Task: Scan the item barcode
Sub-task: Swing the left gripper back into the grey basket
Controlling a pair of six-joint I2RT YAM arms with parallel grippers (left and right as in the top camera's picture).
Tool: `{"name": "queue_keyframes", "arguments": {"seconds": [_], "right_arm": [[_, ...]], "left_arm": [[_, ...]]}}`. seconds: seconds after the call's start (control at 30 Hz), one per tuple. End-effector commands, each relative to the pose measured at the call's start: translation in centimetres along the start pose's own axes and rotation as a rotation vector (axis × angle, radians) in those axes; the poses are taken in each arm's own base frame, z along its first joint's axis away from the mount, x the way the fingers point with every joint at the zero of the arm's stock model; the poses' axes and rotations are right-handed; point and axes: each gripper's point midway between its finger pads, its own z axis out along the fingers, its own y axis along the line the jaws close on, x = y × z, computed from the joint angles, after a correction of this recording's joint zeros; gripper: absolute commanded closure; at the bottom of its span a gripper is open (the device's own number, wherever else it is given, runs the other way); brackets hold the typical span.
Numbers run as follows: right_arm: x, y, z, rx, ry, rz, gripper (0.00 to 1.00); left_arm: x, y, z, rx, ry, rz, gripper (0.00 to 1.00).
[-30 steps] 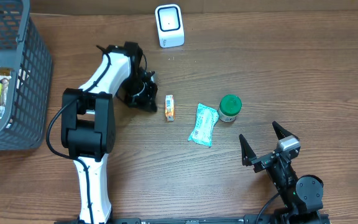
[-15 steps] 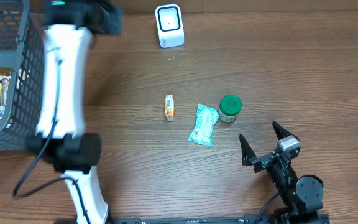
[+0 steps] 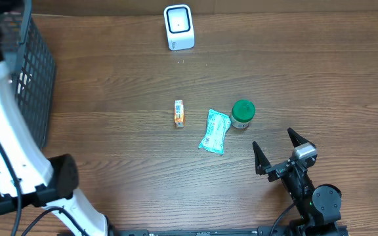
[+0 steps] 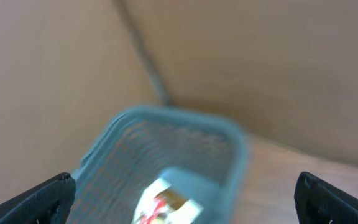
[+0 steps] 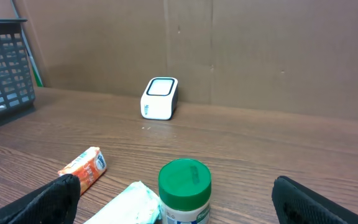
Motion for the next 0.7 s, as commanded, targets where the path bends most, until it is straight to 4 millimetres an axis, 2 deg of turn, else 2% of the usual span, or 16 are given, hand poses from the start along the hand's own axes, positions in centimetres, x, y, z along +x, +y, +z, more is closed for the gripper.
{"name": "queue_keyframes", "arguments": {"seconds": [0.0,0.1,0.27,0.47,0.6,0.67], "right_arm": [[0.3,-0.1,0.0,0.006,0.0,0.004,0.0],[0.3,-0.1,0.0,0.006,0.0,0.004,0.0],[0.3,-0.1,0.0,0.006,0.0,0.004,0.0],[0.3,-0.1,0.0,0.006,0.0,0.004,0.0],[0.3,-0.1,0.0,0.006,0.0,0.004,0.0],[0.3,-0.1,0.0,0.006,0.0,0.004,0.0]], "left_arm": [[3.6,3.0,3.9,-0.062,0.124,0.026,0.0],[7.2,5.2,6.6,-0.079,0.235,0.014,0.0],[15.0,7.6,11.1,-0.089,0.446,0.014,0.0],[24.7,7.9,15.7,-0.009,0.632,0.068,0.0],[29.2,8.1,17.4,0.019,0.689,0.088,0.0],[30.6,7.5,18.1,0.073,0.691,0.09,0.0]]}}
